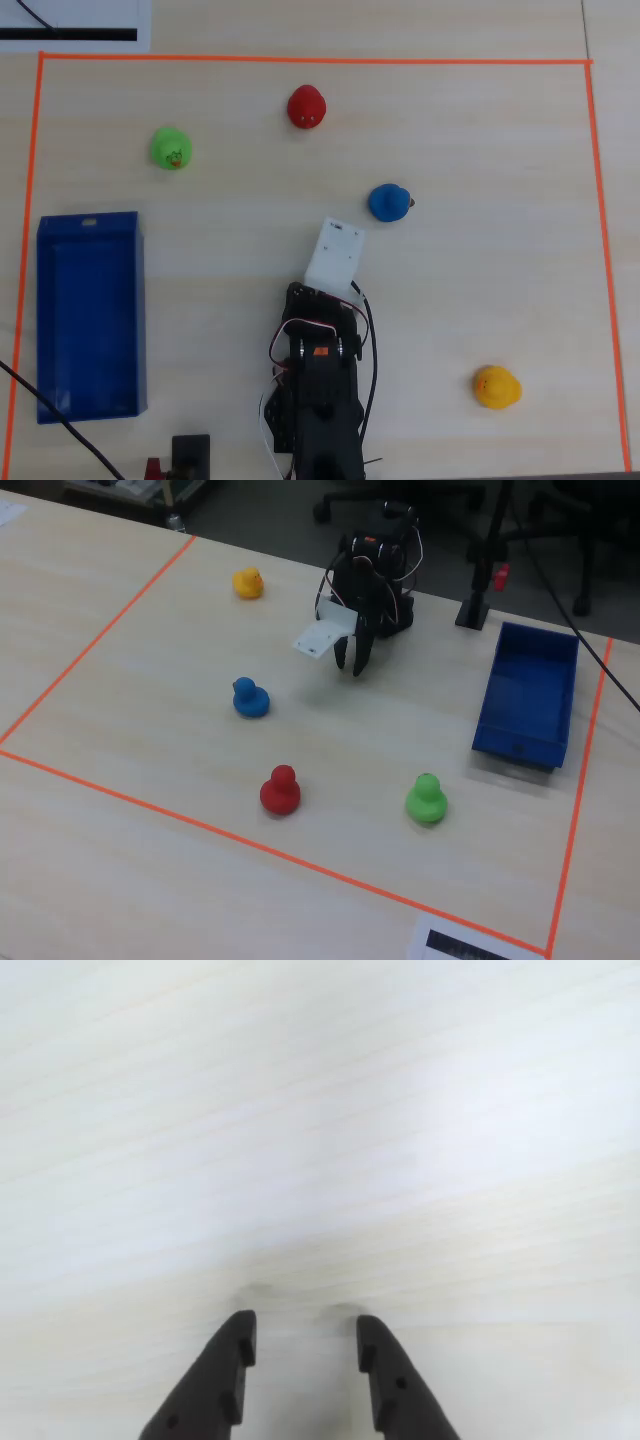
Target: Grasp red duck and put it into box.
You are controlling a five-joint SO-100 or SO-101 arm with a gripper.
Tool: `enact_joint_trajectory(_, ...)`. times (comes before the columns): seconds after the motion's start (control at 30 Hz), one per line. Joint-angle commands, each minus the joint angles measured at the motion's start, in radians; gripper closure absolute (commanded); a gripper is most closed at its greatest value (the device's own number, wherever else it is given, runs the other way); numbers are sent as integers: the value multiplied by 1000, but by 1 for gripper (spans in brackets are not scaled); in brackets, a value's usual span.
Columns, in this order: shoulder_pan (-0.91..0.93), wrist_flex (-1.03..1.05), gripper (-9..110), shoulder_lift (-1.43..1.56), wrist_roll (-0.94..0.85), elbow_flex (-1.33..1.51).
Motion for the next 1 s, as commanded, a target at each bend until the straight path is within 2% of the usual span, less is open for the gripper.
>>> enact_joint_trajectory(0.0, 6, 26, 89, -2, -3, -6)
enact_joint_trajectory(0.53, 3, 26, 90, -2, -9, -6)
enact_joint_trajectory(0.67, 20, 25, 98, -2, -15, -5)
enact_joint_trajectory(0.77, 18, 21, 99, -2, -43, -5)
enact_joint_trajectory(0.87, 48, -20, 95, -101, -77, -95)
enact_joint_trajectory(0.97, 75, -51, 80, -350, -114, -333)
